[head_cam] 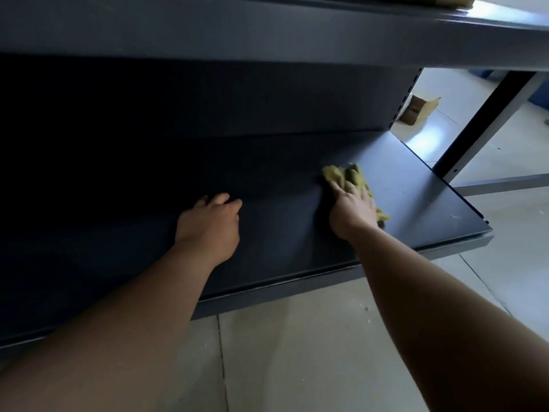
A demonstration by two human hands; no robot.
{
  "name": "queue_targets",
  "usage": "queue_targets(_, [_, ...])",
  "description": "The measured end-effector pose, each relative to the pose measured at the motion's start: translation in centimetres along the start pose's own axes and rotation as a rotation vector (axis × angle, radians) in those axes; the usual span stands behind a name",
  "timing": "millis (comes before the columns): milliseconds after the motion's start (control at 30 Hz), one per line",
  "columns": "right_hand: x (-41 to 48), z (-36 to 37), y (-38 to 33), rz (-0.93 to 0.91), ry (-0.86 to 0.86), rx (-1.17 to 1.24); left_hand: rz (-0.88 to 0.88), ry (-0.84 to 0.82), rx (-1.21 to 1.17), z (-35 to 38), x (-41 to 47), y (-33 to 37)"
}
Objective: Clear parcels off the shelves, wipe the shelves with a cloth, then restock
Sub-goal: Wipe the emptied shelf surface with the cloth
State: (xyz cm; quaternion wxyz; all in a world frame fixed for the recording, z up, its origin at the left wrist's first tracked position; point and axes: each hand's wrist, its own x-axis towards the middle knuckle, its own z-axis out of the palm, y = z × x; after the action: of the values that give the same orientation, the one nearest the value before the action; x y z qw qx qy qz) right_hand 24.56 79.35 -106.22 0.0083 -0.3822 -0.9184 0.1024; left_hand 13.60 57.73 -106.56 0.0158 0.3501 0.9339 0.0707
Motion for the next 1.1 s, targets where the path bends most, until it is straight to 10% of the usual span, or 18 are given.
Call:
queue_targets(300, [-1.4,2.9,-7.5,-0.238,-0.012,0.092,-0.057,0.001,0.016,0.6,0.3,1.2])
queue_targets(633, [-6.3,1.6,0.8,0.056,0.029,0.008,-0.151,-0.211,-0.029,-1.6,-1.7,4.6])
queue_targets(867, [-8.3,2.9,-3.8,-0.388,0.020,0.031,-0.136,-0.154,-0.032,-0.9,-3.1,4.5])
queue_targets(1100, [-6.7,0.8,4.6,-0.117,0.024,-0.040,-0.139,-0.138,-0.052,0.3,-3.5,5.1])
